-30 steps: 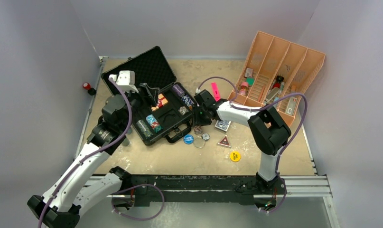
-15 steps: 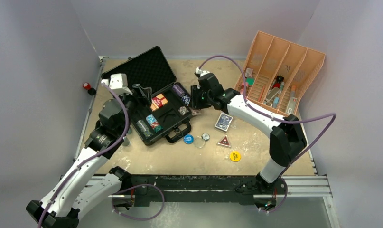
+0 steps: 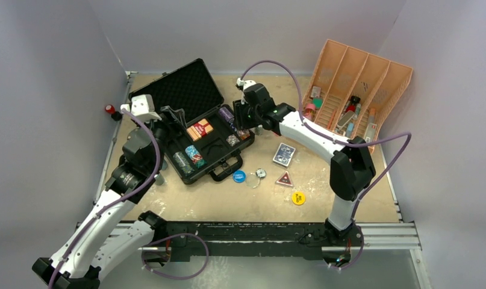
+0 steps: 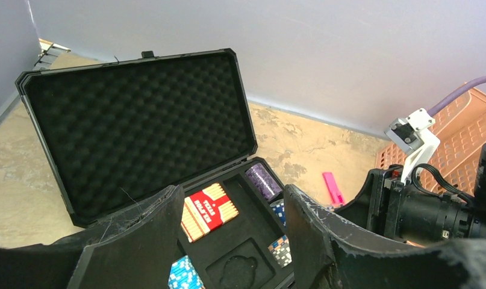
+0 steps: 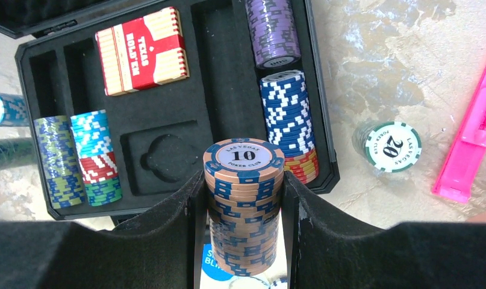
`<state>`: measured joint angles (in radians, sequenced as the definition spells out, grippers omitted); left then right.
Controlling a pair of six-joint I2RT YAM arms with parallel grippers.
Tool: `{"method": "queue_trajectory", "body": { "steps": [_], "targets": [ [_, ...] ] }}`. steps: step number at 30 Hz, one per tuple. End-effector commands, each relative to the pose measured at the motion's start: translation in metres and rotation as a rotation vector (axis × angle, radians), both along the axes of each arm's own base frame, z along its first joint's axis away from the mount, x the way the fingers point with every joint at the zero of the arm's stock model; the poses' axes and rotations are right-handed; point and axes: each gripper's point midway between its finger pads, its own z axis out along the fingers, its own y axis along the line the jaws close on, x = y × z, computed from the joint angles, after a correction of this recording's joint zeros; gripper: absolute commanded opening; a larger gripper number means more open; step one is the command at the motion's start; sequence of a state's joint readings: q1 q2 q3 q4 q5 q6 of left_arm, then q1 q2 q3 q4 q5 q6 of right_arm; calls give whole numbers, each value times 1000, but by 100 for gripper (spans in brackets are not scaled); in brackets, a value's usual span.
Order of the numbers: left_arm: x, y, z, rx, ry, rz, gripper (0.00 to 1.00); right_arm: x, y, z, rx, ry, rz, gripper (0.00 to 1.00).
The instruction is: Pack up texas hold em set
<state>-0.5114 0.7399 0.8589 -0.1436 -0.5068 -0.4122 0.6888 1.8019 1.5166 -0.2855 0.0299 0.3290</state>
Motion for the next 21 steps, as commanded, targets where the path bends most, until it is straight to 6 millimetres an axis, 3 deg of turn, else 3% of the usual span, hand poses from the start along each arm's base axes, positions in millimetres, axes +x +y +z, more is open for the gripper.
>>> {"method": "queue_trajectory", "body": {
  "steps": [1,7,14,21],
  "targets": [
    [2,3,8,-38,-30,21,61,12,17,40,70,-111,60,30],
    [3,3,8,-41,-28,26,61,22,35,35,78,-115,128,31],
    [3,6,7,-38,-26,42,61,48,62,27,72,-139,183,31],
    [5,6,5,-30,-17,45,61,55,84,-3,52,-93,281,32]
  ]
}}
